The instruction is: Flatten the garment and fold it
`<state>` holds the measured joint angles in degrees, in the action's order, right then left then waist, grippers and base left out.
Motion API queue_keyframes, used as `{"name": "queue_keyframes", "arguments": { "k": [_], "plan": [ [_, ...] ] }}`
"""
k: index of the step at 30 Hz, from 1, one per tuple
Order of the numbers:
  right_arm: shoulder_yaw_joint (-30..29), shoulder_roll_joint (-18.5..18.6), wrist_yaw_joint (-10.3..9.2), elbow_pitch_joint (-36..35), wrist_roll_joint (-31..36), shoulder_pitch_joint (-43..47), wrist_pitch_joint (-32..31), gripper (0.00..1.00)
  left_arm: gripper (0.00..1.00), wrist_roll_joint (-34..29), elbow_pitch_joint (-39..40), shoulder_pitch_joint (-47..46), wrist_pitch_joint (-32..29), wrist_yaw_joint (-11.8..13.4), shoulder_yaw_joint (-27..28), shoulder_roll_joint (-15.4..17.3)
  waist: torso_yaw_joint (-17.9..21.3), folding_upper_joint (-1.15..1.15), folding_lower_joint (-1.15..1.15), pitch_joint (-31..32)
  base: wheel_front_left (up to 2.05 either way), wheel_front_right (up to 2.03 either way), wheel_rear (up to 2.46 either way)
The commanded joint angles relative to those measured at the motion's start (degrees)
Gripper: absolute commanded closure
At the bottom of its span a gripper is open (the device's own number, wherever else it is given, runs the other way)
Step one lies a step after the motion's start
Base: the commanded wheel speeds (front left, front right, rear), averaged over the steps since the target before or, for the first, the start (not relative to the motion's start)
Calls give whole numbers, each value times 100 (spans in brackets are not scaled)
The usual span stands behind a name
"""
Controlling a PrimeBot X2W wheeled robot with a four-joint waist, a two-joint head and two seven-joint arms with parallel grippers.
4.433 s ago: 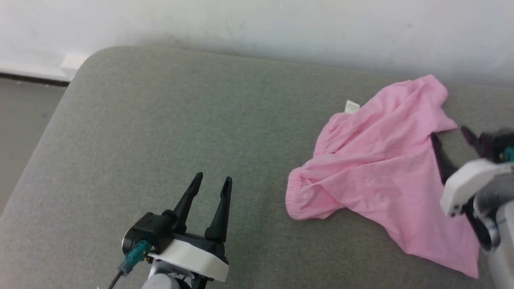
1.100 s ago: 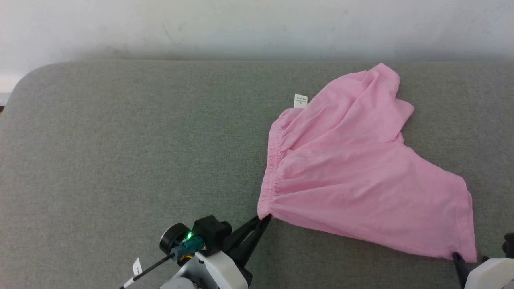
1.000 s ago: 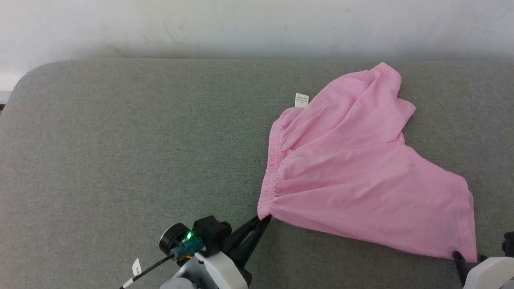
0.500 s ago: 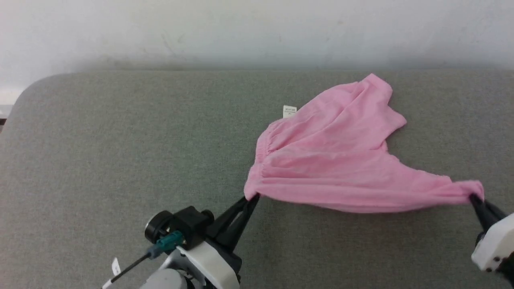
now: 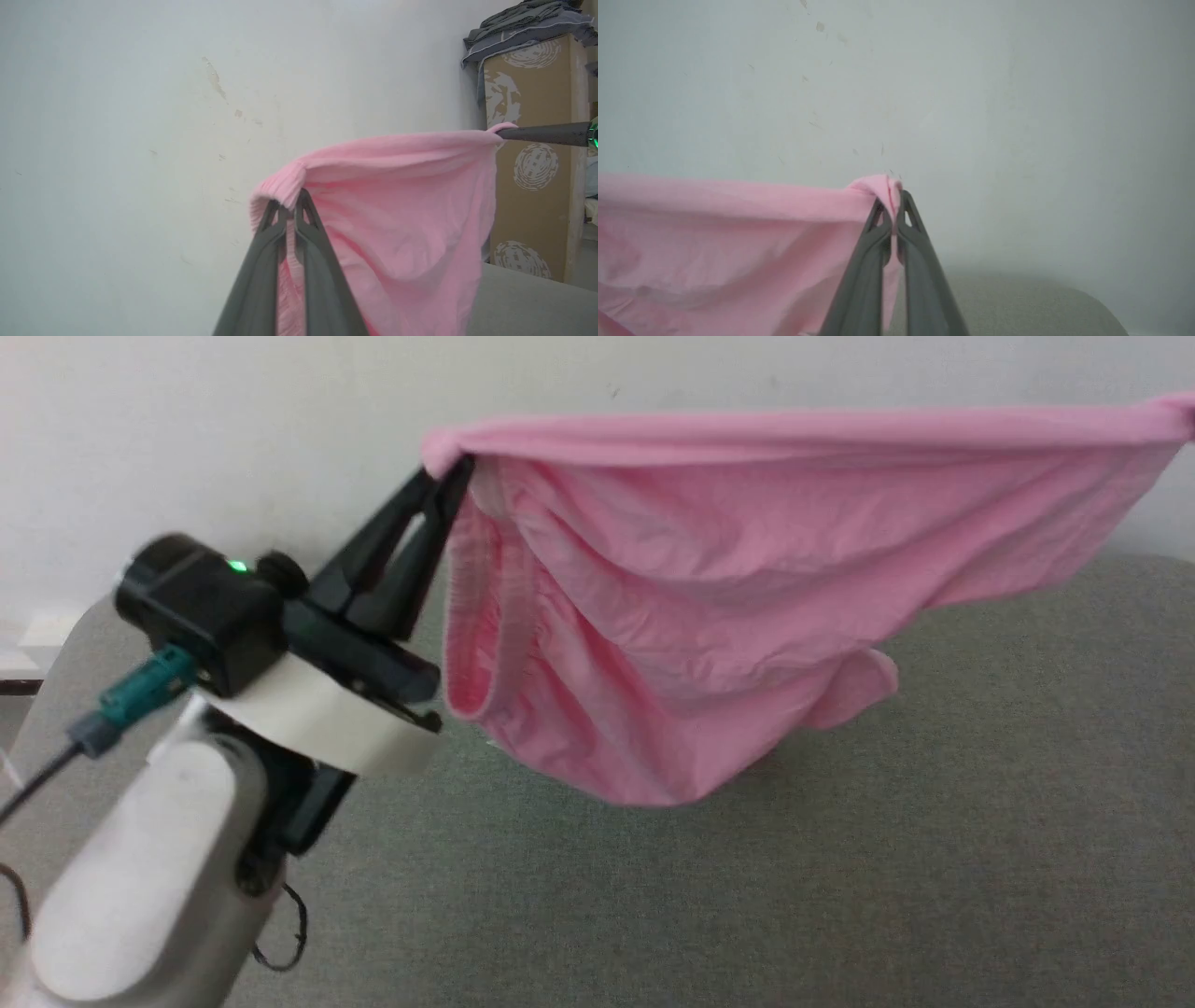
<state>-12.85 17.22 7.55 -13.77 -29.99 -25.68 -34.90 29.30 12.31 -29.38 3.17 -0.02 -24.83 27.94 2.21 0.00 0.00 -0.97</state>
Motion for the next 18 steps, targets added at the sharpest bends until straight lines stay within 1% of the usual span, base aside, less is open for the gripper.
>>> {"name": "queue_keyframes", "arguments": {
  "k": [1,7,12,15,18],
  "plan": [
    [16,-9,-6,5,43,-123,-32,100,100,20,37,-120,-42,43,62,71,0,0,0,12,0,0,0],
    [390,19,-6,182,381,-1004,-265,100,100,117,211,-768,-572,72,364,352,55,0,0,-190,0,0,0],
    [740,100,-6,574,588,-1771,-278,100,100,420,-16,-1230,-1046,31,489,406,143,0,0,-717,0,0,0],
    [954,155,-6,1038,725,-2372,-69,100,100,662,-355,-1622,-1257,-85,499,316,218,0,0,-1135,0,0,0],
    [1176,193,-6,1631,951,-3089,312,100,100,700,-869,-2212,-1390,-222,471,253,311,0,0,-1619,0,0,0]
  ]
}}
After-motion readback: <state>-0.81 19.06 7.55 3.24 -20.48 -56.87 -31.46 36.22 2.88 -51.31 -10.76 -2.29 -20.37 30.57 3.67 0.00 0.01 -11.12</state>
